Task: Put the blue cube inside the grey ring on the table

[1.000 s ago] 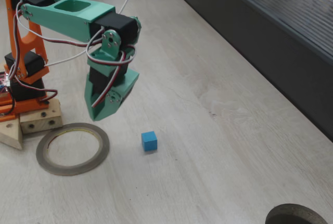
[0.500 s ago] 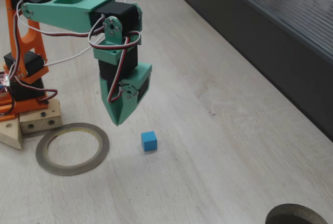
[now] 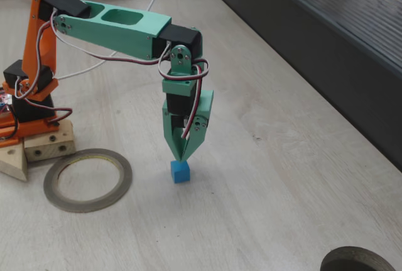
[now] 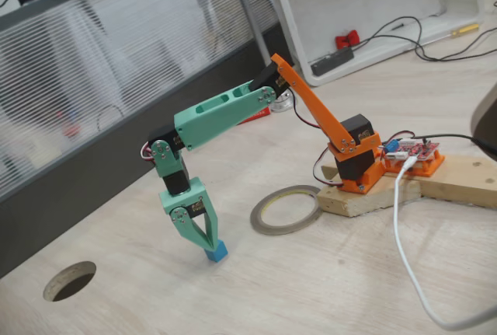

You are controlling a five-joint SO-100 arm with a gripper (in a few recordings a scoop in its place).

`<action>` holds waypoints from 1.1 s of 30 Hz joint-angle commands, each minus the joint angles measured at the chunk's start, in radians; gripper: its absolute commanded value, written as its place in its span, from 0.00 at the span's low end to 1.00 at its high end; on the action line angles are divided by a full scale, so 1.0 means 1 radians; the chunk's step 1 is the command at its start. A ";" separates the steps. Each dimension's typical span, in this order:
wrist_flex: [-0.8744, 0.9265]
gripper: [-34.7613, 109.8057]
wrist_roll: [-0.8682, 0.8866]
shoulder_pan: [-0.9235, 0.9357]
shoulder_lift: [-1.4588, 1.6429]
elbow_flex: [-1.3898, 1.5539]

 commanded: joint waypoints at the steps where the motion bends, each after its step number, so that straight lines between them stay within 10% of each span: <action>1: -0.002 0.24 0.014 0.006 0.011 -0.017; 33: 0.140 0.24 0.015 0.020 0.025 -0.005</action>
